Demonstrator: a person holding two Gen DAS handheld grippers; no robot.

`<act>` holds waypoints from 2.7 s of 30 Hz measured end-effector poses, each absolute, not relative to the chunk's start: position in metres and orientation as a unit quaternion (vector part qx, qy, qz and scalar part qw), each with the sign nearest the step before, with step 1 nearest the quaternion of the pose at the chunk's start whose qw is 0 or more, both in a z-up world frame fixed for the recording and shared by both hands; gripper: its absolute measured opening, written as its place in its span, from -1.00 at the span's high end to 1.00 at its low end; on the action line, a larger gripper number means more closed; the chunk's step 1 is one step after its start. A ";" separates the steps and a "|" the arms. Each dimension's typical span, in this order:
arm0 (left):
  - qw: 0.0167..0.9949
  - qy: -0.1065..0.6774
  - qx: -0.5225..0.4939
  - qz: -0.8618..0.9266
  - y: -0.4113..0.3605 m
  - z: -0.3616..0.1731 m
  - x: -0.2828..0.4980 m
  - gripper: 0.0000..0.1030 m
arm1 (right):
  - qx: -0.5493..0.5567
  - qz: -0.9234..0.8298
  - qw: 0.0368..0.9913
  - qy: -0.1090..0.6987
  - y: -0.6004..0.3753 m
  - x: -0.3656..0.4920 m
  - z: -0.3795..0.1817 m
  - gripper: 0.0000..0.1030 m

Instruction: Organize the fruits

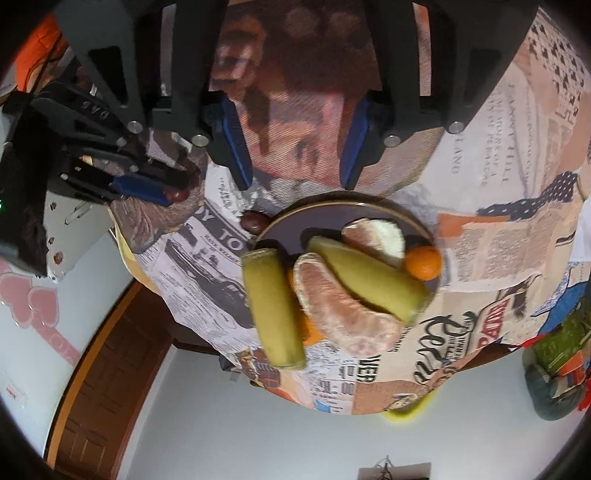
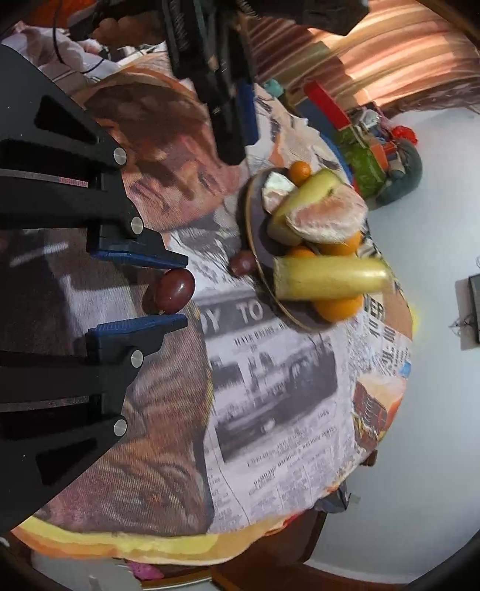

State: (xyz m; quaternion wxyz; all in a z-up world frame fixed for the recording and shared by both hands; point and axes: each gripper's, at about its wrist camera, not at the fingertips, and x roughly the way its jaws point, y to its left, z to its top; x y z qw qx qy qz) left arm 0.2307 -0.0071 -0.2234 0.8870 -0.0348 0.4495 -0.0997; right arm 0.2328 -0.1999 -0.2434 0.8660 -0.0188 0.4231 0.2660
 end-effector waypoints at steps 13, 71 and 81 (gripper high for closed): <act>0.872 0.474 -0.028 -0.119 -0.053 -0.244 0.266 0.27 | -0.001 0.246 0.887 0.391 -0.232 0.241 -0.227 0.56; 0.884 0.459 -0.045 -0.075 0.027 -0.240 0.272 0.65 | -0.037 0.326 0.859 0.393 -0.134 0.274 -0.231 0.54; 0.888 0.450 -0.061 -0.072 0.040 -0.237 0.273 0.64 | -0.048 0.328 0.853 0.403 -0.122 0.283 -0.239 0.54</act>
